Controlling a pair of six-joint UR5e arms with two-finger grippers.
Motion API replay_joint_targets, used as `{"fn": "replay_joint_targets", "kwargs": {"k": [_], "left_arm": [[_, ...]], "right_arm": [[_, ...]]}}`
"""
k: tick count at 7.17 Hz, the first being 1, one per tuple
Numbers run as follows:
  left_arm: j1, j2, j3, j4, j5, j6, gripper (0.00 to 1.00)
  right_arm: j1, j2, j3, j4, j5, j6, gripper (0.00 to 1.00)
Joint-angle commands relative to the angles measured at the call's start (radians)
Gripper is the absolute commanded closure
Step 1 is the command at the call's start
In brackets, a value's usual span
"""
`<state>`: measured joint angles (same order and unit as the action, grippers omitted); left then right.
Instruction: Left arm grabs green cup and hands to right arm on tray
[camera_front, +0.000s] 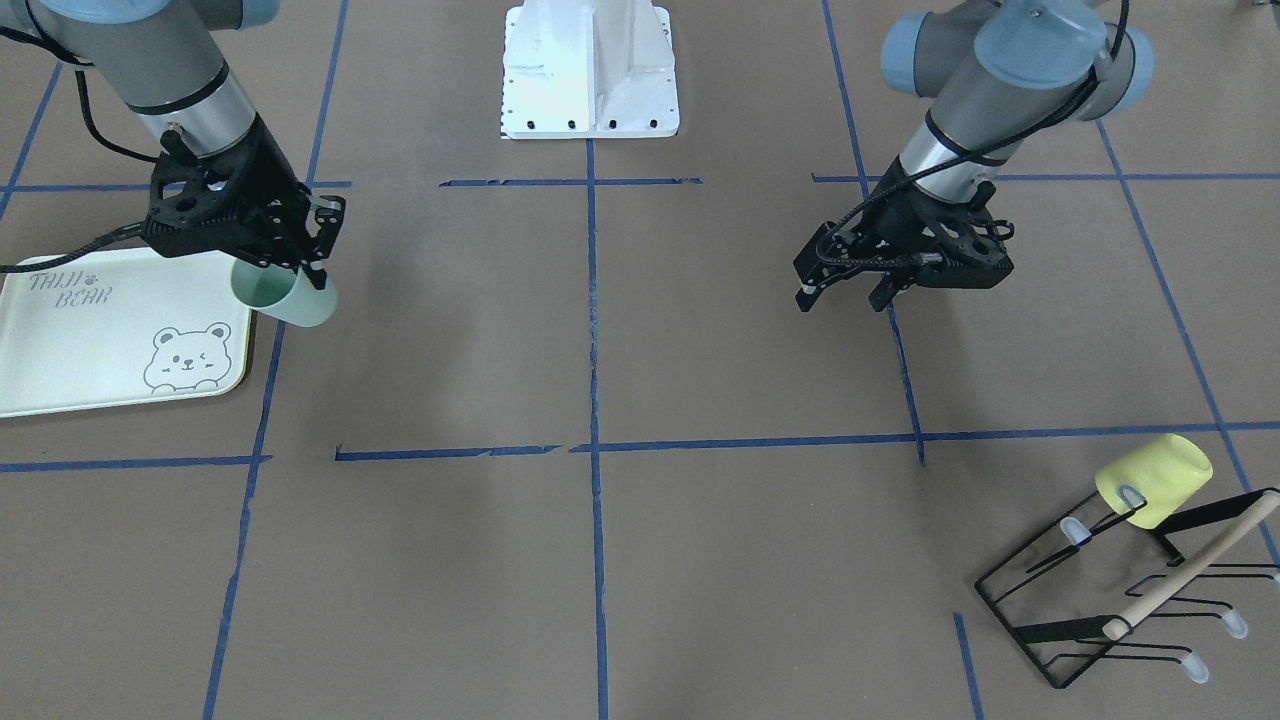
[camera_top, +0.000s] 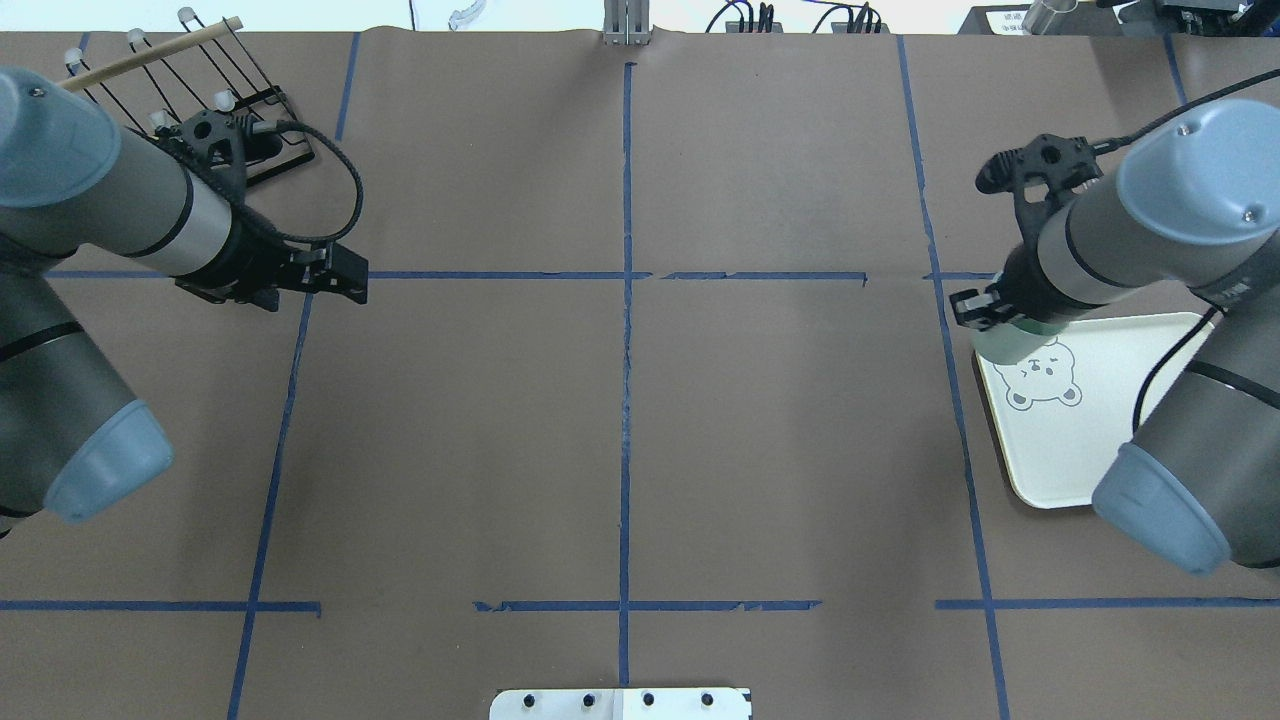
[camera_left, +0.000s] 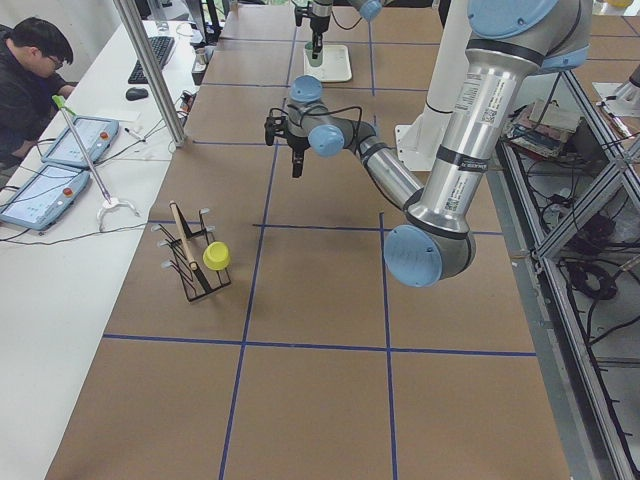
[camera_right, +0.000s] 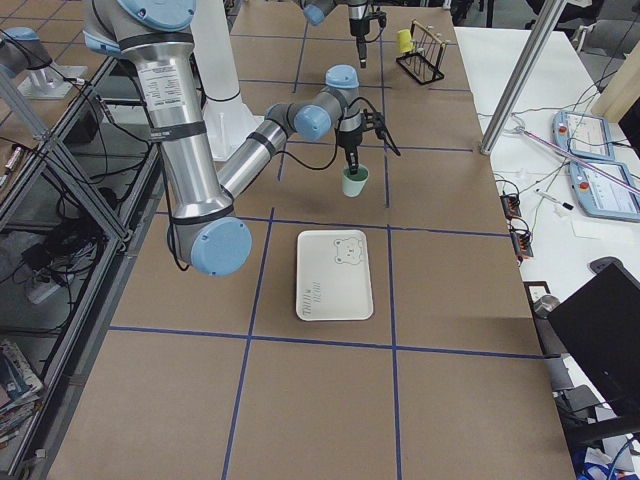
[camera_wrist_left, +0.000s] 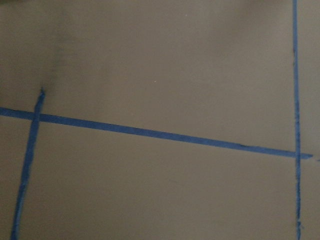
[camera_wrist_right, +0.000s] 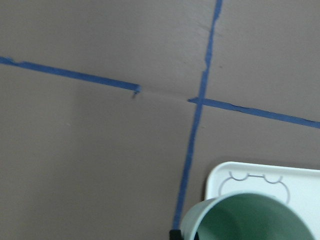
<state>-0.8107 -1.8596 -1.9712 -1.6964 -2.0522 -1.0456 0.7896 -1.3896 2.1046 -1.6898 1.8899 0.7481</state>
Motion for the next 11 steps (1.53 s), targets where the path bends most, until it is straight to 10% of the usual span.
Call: {"fn": "replay_joint_targets", "kwargs": {"k": [1, 2, 5, 8, 10, 11], "left_arm": [[0.001, 0.101, -0.063, 0.041, 0.0, 0.128, 0.0], [0.001, 0.102, -0.063, 0.041, 0.0, 0.128, 0.0], [0.004, 0.102, -0.061, 0.04, 0.0, 0.128, 0.0], [0.005, 0.102, -0.061, 0.04, 0.0, 0.128, 0.0], [0.005, 0.1, -0.061, 0.04, 0.0, 0.128, 0.0], [0.005, 0.1, -0.061, 0.04, 0.0, 0.128, 0.0]], "right_arm": [[0.0, -0.229, -0.015, 0.186, -0.064, -0.104, 1.0], [0.003, -0.346, -0.052, 0.408, -0.066, -0.09, 1.0], [-0.003, -0.365, -0.1, 0.461, -0.063, 0.037, 0.96], [-0.003, -0.324, -0.135, 0.463, -0.058, 0.086, 0.6], [-0.001, -0.322, -0.129, 0.463, -0.06, 0.085, 0.0], [0.013, -0.322, -0.091, 0.447, -0.048, 0.073, 0.0]]}}
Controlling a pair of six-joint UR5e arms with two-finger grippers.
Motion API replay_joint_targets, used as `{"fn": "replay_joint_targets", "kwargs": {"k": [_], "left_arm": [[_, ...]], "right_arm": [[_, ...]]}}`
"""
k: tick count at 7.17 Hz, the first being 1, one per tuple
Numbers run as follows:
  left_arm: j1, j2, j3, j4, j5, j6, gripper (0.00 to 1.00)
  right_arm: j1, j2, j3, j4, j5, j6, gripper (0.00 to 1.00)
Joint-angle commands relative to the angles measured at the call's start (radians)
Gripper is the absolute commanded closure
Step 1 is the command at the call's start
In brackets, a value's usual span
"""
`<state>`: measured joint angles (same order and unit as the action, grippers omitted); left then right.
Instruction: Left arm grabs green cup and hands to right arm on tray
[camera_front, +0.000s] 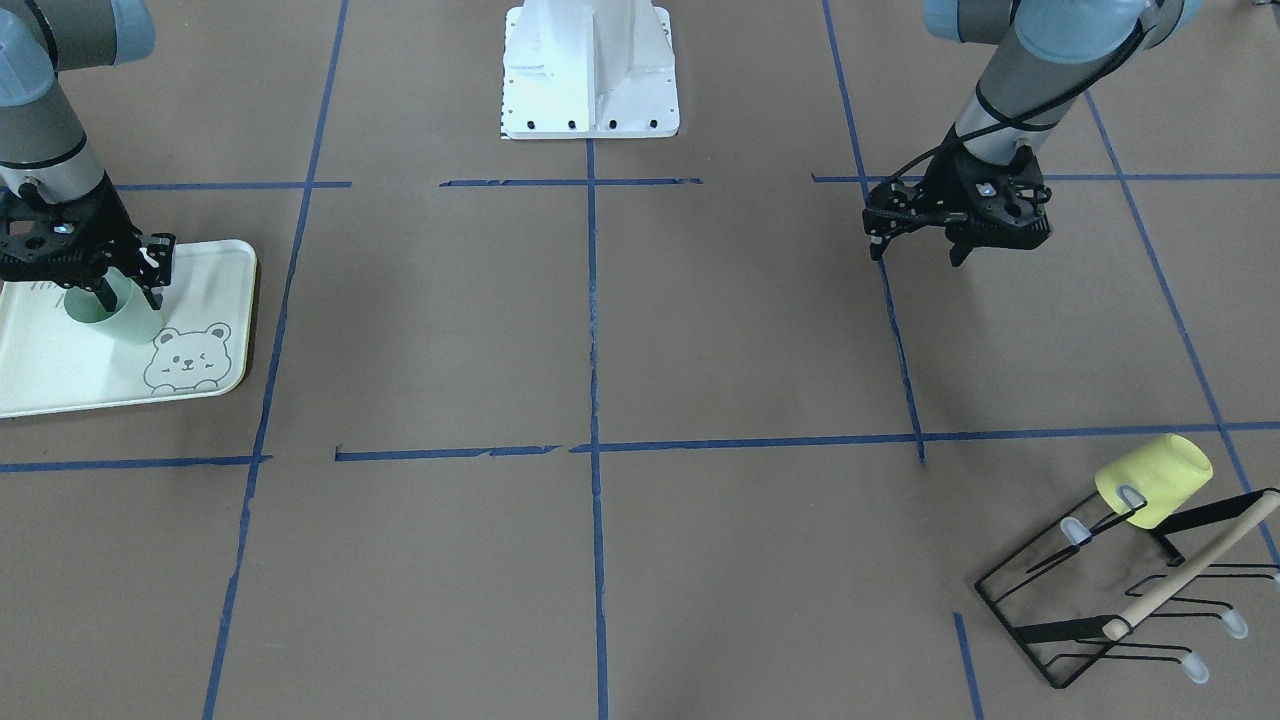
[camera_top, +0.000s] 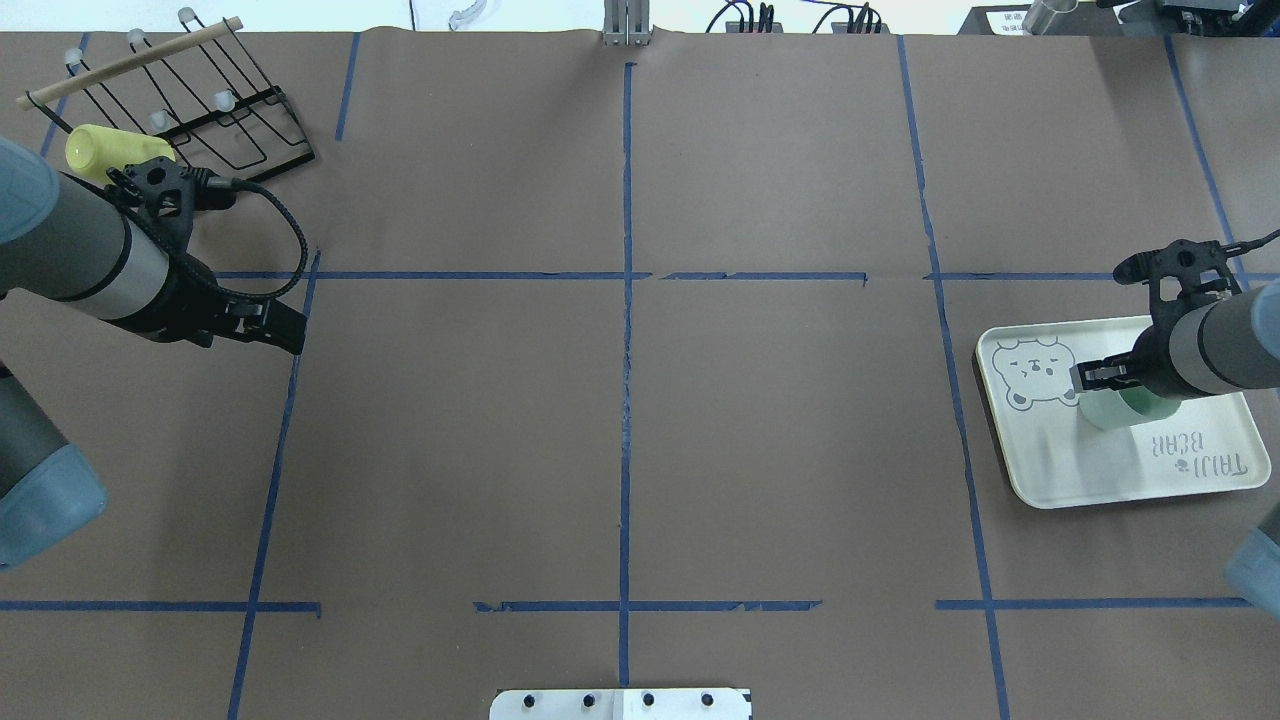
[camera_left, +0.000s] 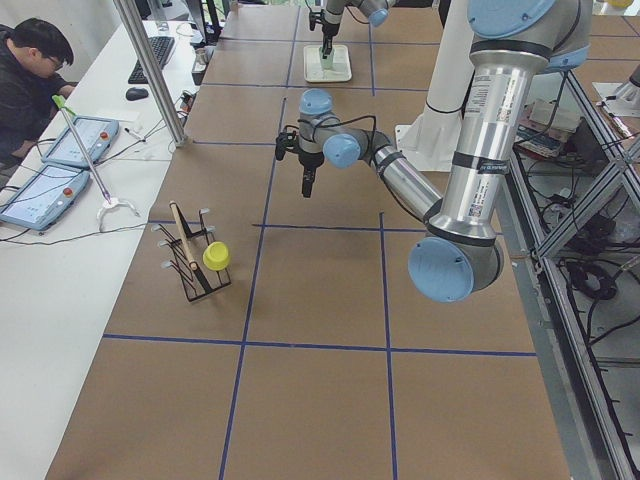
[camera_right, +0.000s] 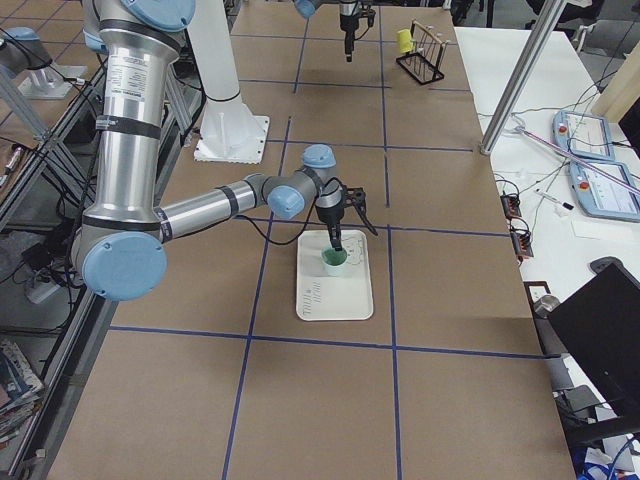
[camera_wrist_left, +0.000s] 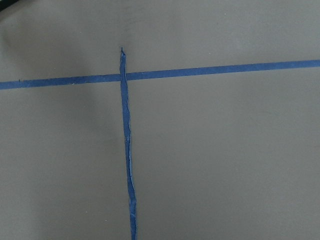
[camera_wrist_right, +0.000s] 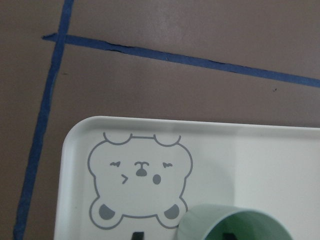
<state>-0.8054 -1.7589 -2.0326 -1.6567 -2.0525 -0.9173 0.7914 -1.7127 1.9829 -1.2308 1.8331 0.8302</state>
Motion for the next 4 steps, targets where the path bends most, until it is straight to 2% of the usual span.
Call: {"fn": "replay_joint_targets", "kwargs": {"k": [1, 2, 4], "left_arm": [[0.0, 0.001, 0.0, 0.0, 0.0, 0.0, 0.0], [-0.001, 0.001, -0.001, 0.0, 0.0, 0.002, 0.0], [-0.039, 0.031, -0.005, 0.009, -0.043, 0.149, 0.0]], "right_arm": [[0.082, 0.005, 0.043, -0.08, 0.111, -0.069, 0.0], [0.197, 0.028, 0.039, -0.129, 0.214, -0.273, 0.0], [0.383, -0.031, 0.025, -0.203, 0.305, -0.59, 0.0]]}}
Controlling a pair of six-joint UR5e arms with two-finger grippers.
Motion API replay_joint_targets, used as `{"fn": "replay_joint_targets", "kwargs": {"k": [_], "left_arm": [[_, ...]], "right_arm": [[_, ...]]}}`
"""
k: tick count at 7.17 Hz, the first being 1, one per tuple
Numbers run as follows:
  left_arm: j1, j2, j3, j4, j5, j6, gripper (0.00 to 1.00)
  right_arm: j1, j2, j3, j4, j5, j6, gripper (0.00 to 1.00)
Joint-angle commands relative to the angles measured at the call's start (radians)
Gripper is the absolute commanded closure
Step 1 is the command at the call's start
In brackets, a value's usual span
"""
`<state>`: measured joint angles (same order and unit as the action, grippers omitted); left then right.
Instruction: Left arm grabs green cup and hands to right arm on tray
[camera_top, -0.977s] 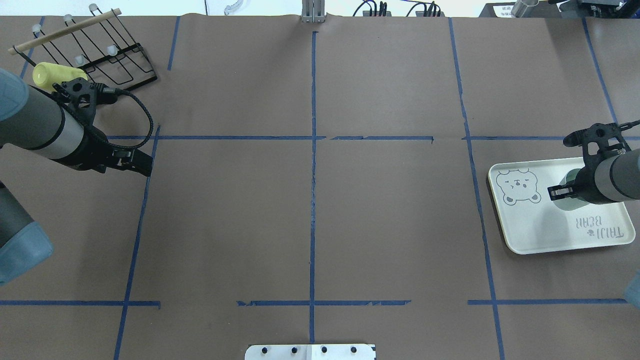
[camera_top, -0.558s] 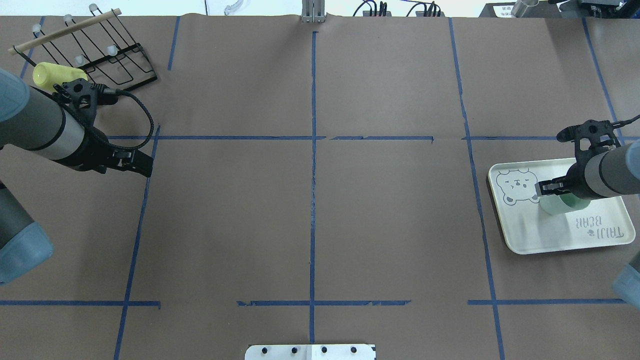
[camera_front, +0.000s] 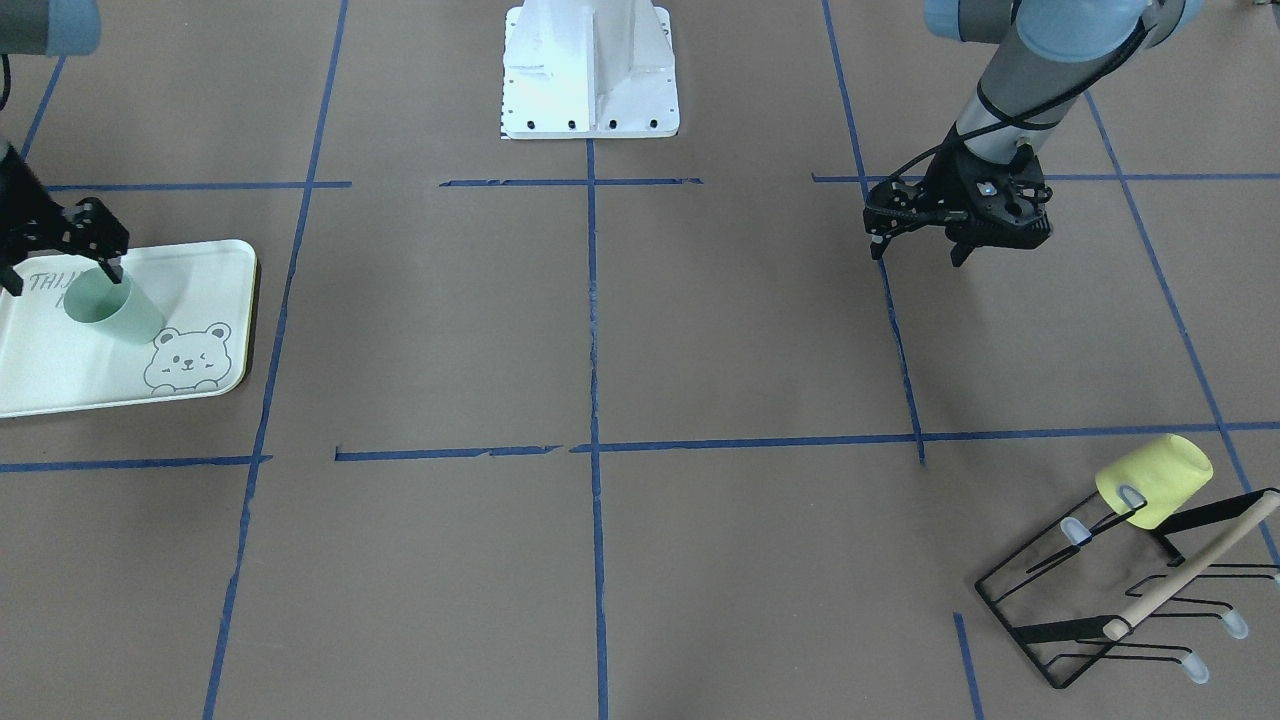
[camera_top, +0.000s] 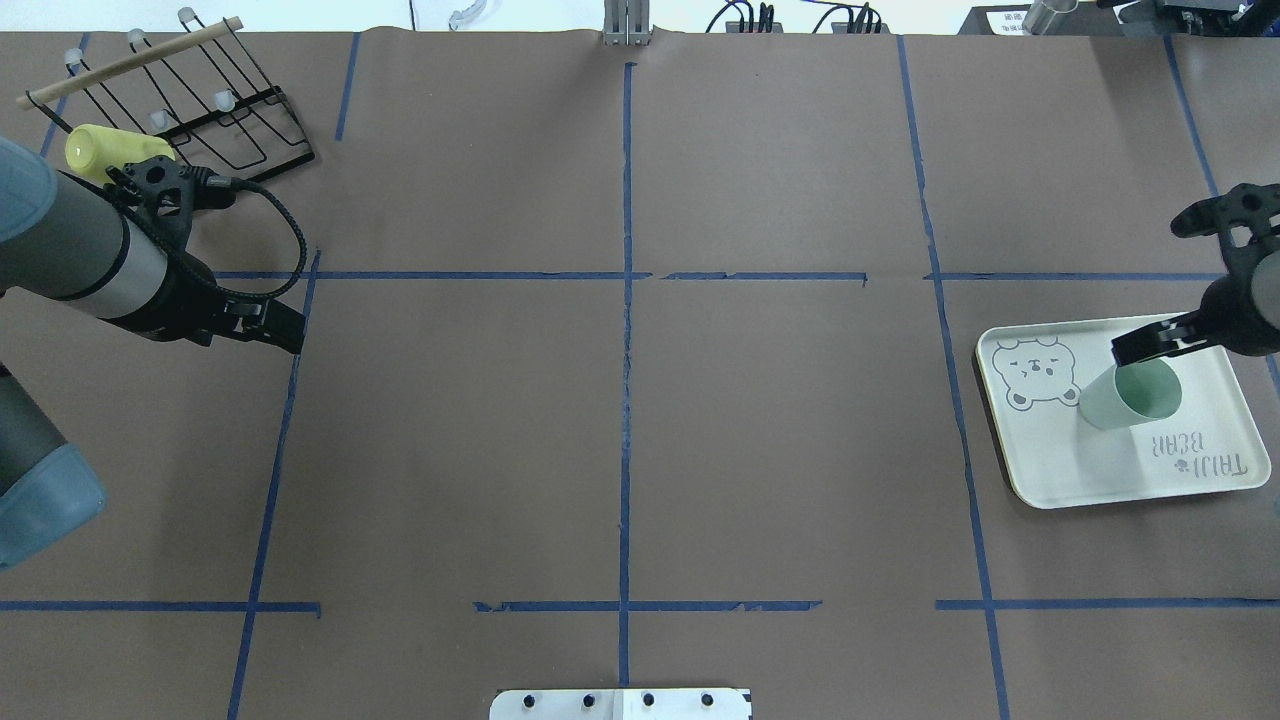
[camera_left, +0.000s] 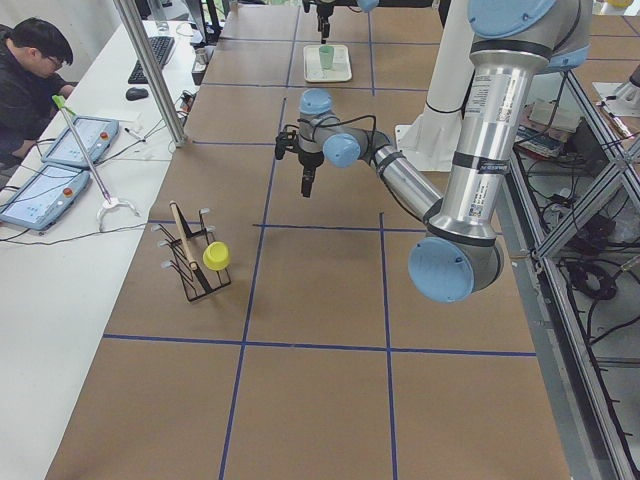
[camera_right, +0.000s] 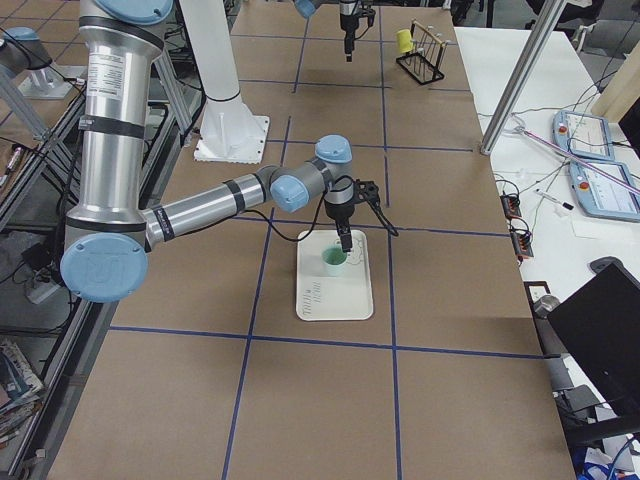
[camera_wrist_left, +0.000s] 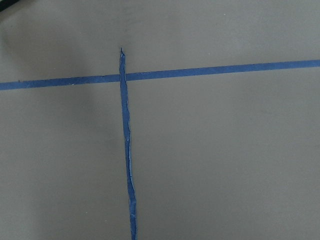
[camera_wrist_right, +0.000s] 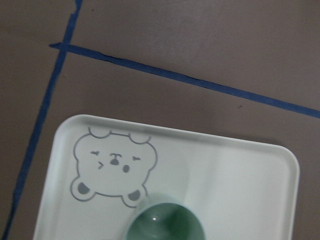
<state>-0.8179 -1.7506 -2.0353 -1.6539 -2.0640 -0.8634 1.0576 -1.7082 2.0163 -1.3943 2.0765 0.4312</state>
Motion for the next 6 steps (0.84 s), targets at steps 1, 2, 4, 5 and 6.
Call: {"fn": "replay_joint_targets", "kwargs": {"k": [1, 2, 4, 5, 6], "left_arm": [[-0.125, 0.09, -0.002, 0.008, -0.115, 0.26, 0.0], [-0.262, 0.206, 0.0, 0.008, -0.198, 0.473, 0.0], [-0.578, 0.375, 0.091, 0.034, -0.269, 0.891, 0.0], [-0.675, 0.4, 0.171, 0.029, -0.281, 0.958, 0.0], [-0.71, 0.463, 0.196, 0.02, -0.3, 0.971, 0.0]], "right_arm": [[0.221, -0.063, -0.052, -0.04, 0.141, -0.318, 0.0], [0.317, -0.074, -0.106, -0.045, 0.199, -0.432, 0.0], [0.422, -0.086, -0.096, -0.173, 0.214, -0.48, 0.0], [0.423, -0.094, -0.096, -0.181, 0.212, -0.482, 0.0], [0.421, -0.103, -0.1, -0.178, 0.214, -0.477, 0.0]]}}
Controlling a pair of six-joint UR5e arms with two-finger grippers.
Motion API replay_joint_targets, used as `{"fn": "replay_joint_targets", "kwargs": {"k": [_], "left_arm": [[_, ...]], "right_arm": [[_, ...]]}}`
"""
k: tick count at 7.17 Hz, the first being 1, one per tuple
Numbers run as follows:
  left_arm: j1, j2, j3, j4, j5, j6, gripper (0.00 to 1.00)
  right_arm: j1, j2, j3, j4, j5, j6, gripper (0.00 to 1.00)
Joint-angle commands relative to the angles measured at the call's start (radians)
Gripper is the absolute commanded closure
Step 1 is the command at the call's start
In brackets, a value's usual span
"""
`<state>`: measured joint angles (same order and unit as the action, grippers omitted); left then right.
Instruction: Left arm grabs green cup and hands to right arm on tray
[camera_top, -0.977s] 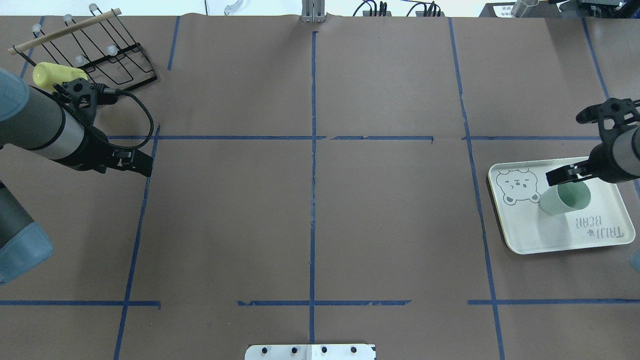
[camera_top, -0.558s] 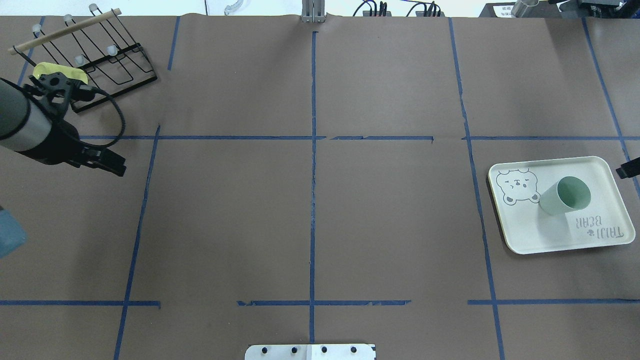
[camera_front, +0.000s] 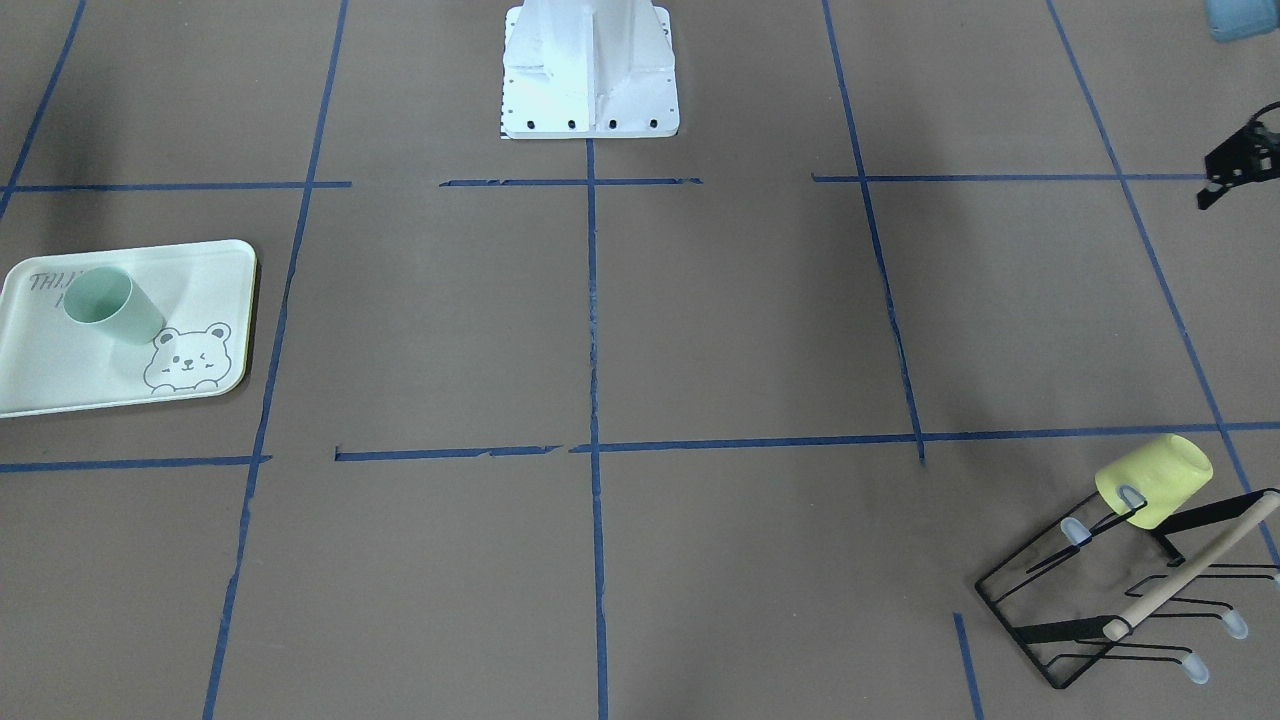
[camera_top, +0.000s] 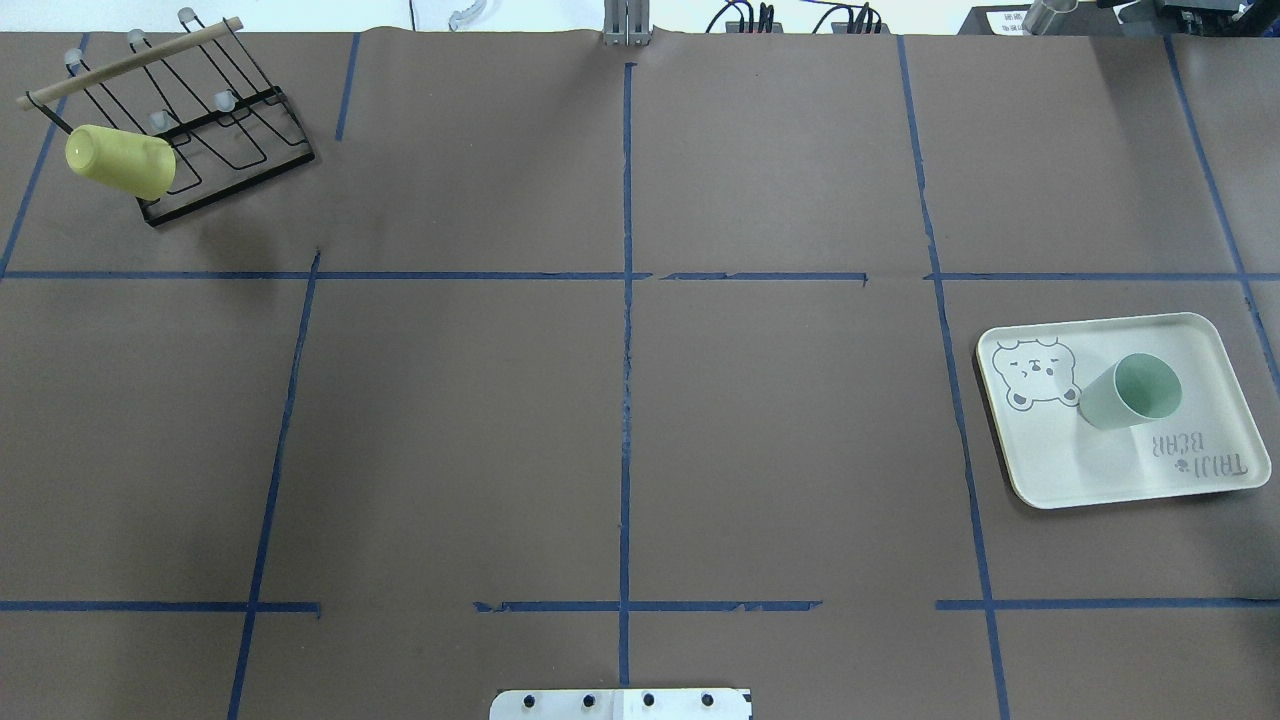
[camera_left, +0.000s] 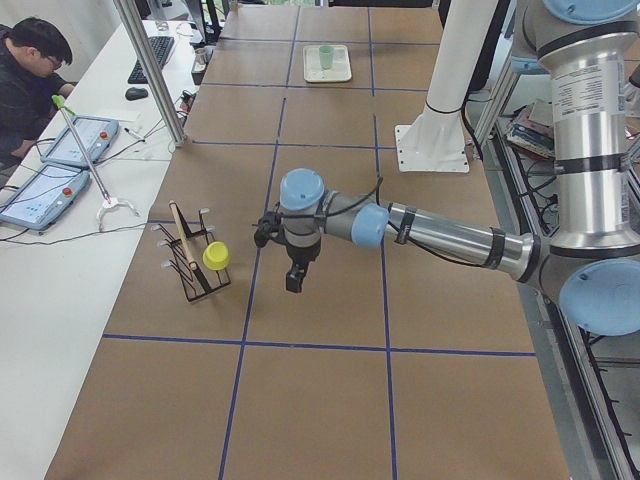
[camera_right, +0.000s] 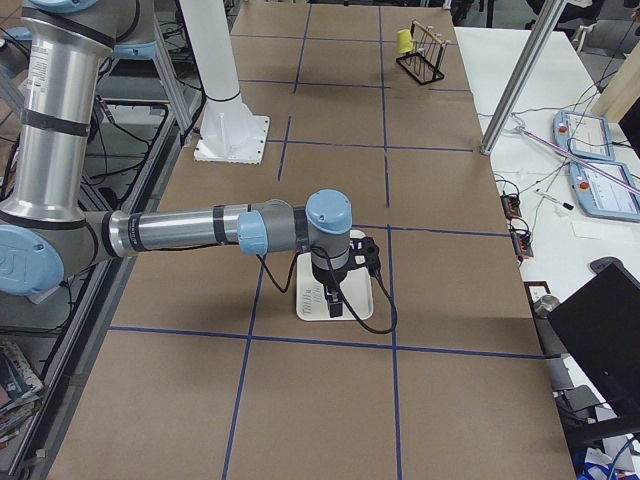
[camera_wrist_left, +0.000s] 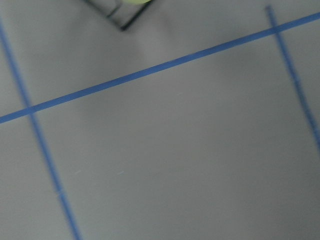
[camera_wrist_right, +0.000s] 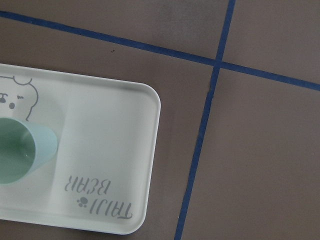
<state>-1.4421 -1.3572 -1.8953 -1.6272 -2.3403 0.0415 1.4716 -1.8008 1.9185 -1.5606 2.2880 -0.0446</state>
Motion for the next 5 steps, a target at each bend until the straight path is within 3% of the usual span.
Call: {"fn": "replay_joint_targets", "kwargs": {"k": [1, 5], "left_arm": [[-0.086, 0.113, 0.059, -0.005, -0.007, 0.061, 0.0], [-0.107, 0.131, 0.042, 0.006, 0.009, 0.064, 0.0]], "right_arm": [[0.007, -0.011, -0.007, -0.009, 0.002, 0.005, 0.0], [0.006, -0.011, -0.012, -0.007, 0.002, 0.008, 0.0]]}}
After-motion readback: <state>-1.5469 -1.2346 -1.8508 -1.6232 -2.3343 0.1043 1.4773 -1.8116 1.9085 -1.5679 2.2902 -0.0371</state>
